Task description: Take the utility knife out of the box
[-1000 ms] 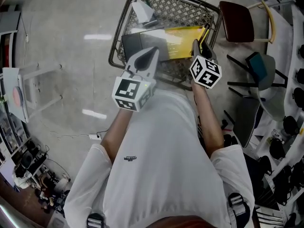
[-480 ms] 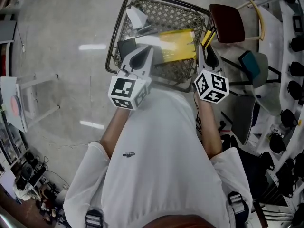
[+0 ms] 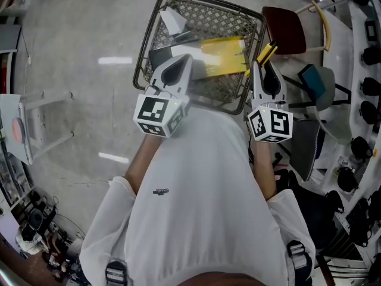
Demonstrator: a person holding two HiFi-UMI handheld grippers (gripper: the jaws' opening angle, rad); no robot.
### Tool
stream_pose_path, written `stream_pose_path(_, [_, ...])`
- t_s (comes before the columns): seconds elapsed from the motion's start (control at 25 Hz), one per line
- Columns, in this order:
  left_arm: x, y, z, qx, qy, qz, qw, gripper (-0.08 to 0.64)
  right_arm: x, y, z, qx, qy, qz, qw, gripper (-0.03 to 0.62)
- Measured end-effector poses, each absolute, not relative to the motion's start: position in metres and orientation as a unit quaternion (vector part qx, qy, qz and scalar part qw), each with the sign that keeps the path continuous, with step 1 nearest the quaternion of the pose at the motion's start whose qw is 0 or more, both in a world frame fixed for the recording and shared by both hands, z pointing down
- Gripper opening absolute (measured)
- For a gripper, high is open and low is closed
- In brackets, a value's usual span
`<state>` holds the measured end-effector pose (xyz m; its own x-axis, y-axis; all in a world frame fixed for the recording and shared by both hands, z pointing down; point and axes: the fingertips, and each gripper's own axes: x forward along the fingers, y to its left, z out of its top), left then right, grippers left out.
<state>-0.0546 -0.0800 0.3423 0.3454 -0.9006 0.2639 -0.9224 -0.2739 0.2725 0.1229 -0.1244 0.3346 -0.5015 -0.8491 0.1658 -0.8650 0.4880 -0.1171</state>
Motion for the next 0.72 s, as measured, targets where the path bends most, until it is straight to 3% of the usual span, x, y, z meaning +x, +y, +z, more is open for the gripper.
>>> stream_pose_path(0.72, [-0.053, -0.069, 0.340, 0.796, -0.574, 0.030, 0.190, -0.003, 0.112, -0.107, 0.325, 0.471, -0.878, 0.083, 0.024, 0.109])
